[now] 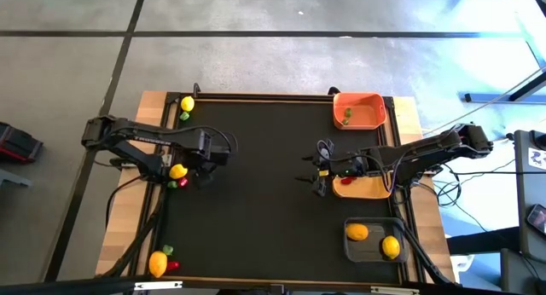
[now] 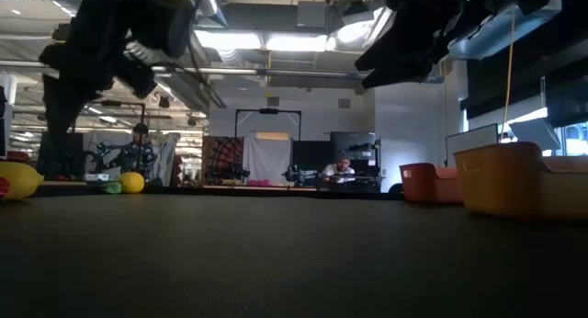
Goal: Sort produce into baskets
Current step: Put the center yellow lemon into the black bin
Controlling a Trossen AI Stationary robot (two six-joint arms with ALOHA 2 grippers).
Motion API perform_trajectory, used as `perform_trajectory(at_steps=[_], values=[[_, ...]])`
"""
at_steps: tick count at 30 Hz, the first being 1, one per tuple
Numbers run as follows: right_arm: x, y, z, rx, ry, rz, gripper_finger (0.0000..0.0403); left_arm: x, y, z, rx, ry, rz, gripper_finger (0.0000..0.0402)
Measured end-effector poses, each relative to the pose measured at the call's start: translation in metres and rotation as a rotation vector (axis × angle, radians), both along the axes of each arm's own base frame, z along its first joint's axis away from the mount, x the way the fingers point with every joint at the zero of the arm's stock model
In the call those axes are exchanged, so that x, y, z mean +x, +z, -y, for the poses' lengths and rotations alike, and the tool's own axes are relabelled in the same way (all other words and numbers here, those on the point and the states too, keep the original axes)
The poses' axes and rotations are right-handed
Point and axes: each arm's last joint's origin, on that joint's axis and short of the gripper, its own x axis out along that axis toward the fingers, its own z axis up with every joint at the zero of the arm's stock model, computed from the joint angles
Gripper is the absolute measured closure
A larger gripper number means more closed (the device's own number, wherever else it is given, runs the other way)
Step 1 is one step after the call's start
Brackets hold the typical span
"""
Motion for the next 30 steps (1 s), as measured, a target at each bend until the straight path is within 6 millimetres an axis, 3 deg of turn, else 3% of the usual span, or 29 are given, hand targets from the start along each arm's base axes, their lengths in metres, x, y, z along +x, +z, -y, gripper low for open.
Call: perform_trajectory(at_steps=[10, 21, 30], values=[[0.0, 0.0, 0.0, 0.0, 0.0, 0.004, 0.0133, -0.018, -0.033, -0.018, -0.092, 0.034, -0.106, 0.0102], [0.0, 0.0, 0.0, 0.0, 0.0, 0.004, 0.0133, -0.013, -0.048, -0.03, -0.146, 0.031, -0.195, 0.0102], [0.0, 0.0, 0.0, 0.0, 0.0, 0.004, 0.0133, -0.007, -0.073, -0.039, -0.222, -0.009, -0.315, 0.0102]])
